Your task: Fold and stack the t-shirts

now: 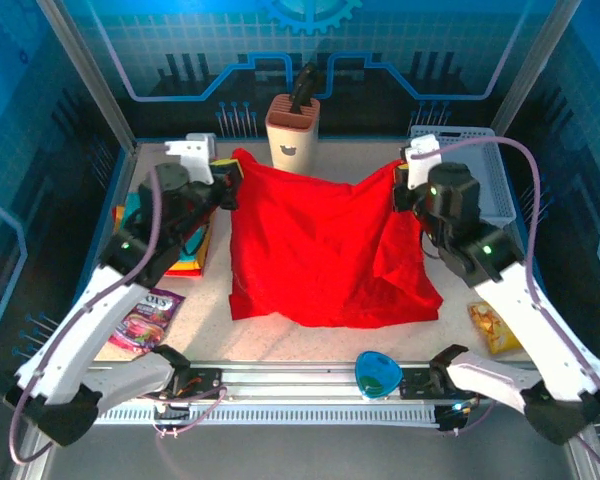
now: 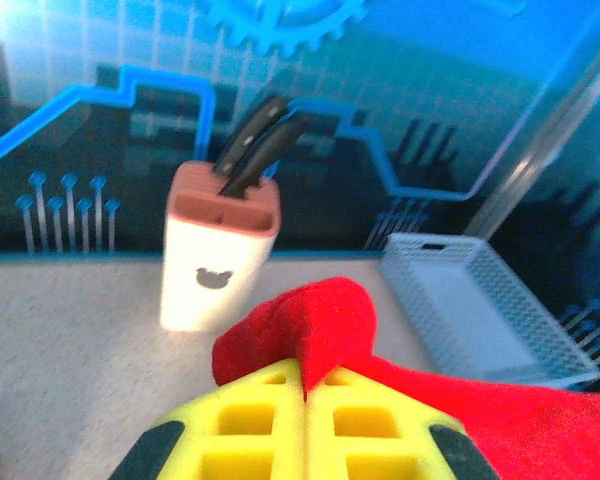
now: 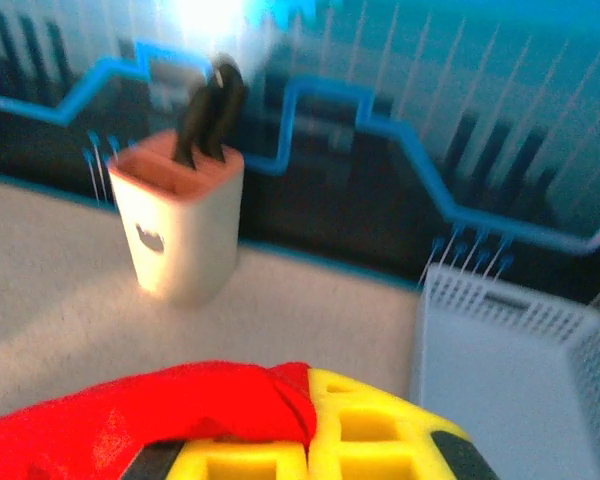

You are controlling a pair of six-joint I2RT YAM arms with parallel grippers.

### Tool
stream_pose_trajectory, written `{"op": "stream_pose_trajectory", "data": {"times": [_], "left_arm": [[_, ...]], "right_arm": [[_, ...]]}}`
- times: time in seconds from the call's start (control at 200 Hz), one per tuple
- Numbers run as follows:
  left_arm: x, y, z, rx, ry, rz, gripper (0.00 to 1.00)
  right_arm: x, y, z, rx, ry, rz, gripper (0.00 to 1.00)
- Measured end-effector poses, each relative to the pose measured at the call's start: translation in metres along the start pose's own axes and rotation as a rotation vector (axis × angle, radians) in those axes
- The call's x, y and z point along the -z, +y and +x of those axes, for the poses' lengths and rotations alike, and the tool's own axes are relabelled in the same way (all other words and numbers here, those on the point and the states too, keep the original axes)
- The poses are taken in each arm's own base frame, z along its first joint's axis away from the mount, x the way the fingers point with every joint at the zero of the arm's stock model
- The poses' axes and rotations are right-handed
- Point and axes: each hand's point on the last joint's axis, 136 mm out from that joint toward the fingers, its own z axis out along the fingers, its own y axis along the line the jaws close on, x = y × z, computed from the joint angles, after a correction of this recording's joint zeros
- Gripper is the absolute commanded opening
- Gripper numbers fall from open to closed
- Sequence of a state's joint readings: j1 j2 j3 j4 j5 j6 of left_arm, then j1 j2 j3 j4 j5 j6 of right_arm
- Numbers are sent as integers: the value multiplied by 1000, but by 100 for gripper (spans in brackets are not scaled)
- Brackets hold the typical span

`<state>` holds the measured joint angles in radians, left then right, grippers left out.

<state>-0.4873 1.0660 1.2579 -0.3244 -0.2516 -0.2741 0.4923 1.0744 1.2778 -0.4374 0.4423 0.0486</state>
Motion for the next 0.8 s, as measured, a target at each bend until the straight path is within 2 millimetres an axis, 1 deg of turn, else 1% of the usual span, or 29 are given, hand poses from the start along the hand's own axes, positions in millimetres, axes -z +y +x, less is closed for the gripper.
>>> {"op": "stream_pose_trajectory", "data": {"times": [0.12, 0.22, 0.265, 0.305, 0.335, 0.365, 0.38, 0.39, 0.395, 0.4, 0.41, 0.415, 0.42, 0.425, 0.43, 0.435, 0.455, 0.475, 0.495, 0.505, 0.515, 0.54, 0.56, 0.585, 0.615, 0.685, 0.72, 0.755, 0.8], "left_arm": [[-37, 21, 31, 2, 73, -93, 1], [-66, 38, 50, 8, 111, -154, 1], [-80, 47, 57, 17, 121, -181, 0], [-94, 59, 63, 27, 133, -209, 1], [-104, 67, 67, 31, 143, -231, 3], [-114, 76, 71, 38, 155, -251, 12], [-118, 79, 72, 40, 161, -260, 18], [-122, 82, 73, 41, 165, -267, 20], [-124, 83, 73, 40, 168, -270, 23], [-126, 84, 74, 40, 170, -273, 26], [-129, 86, 75, 44, 174, -278, 30], [-131, 88, 75, 51, 174, -282, 31], [-132, 89, 75, 49, 175, -284, 34], [-135, 91, 76, 42, 179, -289, 37], [-137, 92, 76, 43, 181, -291, 39], [-138, 93, 76, 45, 182, -293, 41], [-144, 96, 76, 50, 186, -303, 49], [-152, 101, 77, 52, 192, -313, 56], [-156, 104, 78, 55, 198, -321, 63], [-159, 105, 78, 56, 200, -323, 65], [-161, 106, 79, 56, 204, -326, 66], [-165, 109, 80, 58, 211, -332, 69], [-167, 111, 81, 64, 219, -336, 70], [-168, 112, 83, 66, 228, -337, 74], [-167, 113, 86, 69, 241, -340, 76], [-160, 112, 91, 79, 262, -335, 76], [-155, 111, 94, 84, 270, -330, 76], [-145, 111, 100, 95, 285, -327, 75], [-130, 111, 108, 105, 311, -324, 74]], "right_arm": [[-54, -14, 41, -87, 156, 21, 0], [-95, -17, 75, -147, 273, 13, 0], [-113, -16, 90, -168, 317, 7, 2], [-128, -16, 101, -187, 352, 5, 6], [-138, -16, 108, -203, 373, 4, 12], [-147, -17, 112, -220, 390, 4, 22], [-153, -17, 114, -224, 401, 2, 30], [-155, -18, 114, -228, 404, 4, 36], [-158, -18, 114, -236, 406, 6, 36], [-160, -18, 115, -244, 409, 5, 41], [-162, -18, 115, -248, 412, 2, 47], [-162, -18, 115, -248, 412, 2, 47], [-166, -20, 115, -251, 416, 5, 53], [-168, -20, 115, -254, 417, 5, 56], [-169, -21, 115, -256, 417, 5, 56], [-170, -21, 115, -260, 418, 7, 61], [-176, -23, 115, -272, 423, 9, 70], [-181, -26, 114, -287, 425, 11, 76], [-185, -28, 113, -295, 425, 12, 79], [-187, -29, 113, -301, 426, 12, 81], [-188, -30, 112, -305, 425, 12, 82], [-191, -33, 112, -315, 426, 15, 83], [-191, -35, 113, -321, 427, 17, 88], [-190, -36, 115, -324, 435, 18, 91], [-188, -38, 116, -334, 439, 21, 93], [-180, -35, 123, -345, 447, 8, 90], [-172, -32, 130, -348, 462, -6, 88], [-165, -29, 138, -353, 477, -21, 85], [-156, -24, 149, -362, 500, -37, 79]]}}
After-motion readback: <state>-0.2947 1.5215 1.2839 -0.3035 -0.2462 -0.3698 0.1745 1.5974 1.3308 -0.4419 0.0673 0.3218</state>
